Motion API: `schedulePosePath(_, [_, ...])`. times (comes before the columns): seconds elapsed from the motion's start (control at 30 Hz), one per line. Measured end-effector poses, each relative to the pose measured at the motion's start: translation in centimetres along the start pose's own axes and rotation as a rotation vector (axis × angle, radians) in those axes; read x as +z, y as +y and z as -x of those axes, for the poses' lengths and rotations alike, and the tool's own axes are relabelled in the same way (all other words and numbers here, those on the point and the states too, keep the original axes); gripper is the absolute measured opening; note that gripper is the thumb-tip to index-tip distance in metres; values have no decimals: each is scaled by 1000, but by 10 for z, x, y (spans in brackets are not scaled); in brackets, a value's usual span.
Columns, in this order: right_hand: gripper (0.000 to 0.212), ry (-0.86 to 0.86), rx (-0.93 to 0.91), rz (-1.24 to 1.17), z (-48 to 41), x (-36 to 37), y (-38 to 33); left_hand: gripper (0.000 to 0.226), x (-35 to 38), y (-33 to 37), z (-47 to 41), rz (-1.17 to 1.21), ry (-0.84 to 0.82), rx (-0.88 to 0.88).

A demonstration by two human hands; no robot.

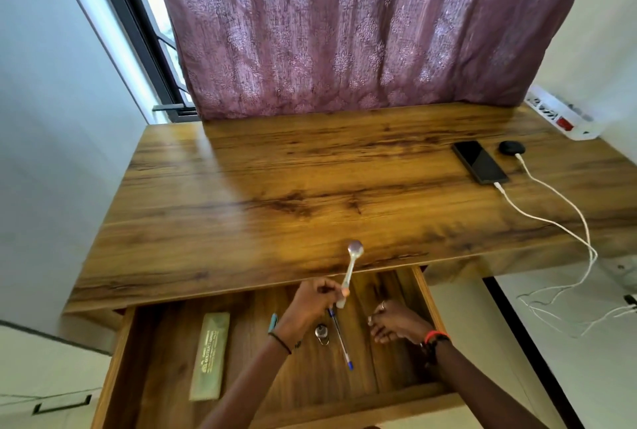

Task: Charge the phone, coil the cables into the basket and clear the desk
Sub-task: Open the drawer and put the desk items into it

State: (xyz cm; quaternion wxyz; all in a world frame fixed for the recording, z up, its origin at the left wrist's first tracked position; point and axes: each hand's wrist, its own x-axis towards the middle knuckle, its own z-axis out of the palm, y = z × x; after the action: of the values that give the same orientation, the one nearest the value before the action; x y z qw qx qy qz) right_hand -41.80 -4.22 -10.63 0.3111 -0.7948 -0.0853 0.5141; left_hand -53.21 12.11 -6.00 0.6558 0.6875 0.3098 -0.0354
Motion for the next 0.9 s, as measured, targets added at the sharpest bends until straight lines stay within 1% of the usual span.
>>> schedulePosePath(0.07, [6,4,-40,-121,2,-6,4,9,12,-12,7,-20,-46,-31])
schedulePosePath(0.13, [10,47,-56,-217,2,-11,8,10,22,-21,12,-47,-91,-55])
schedulePosePath(0.23, [13,112,-51,-283,0,-13,12,8,37,-32,13,-43,-130,-86])
schedulePosePath(0.33, [16,154,-52,-331,-1,-12,16,9,51,-37,8,-36,-124,-107])
schedulePosePath(0.4, [20,181,-73,-365,-1,-10,17,3,61,-40,5,-40,-126,-130])
schedulePosePath(0.5, [26,216,-111,-417,2,-8,15,9,73,-49,2,-40,-131,-168])
schedulePosePath(0.7, [22,288,-94,-318,3,-8,20,16,88,-58,-7,-61,-106,-231])
schedulePosePath(0.8, [22,293,-87,-263,3,-8,22,15,92,-60,-12,-92,-92,-225])
schedulePosePath(0.9, [21,286,-86,-211,5,-8,22,30,95,-60,-15,-86,-62,-225])
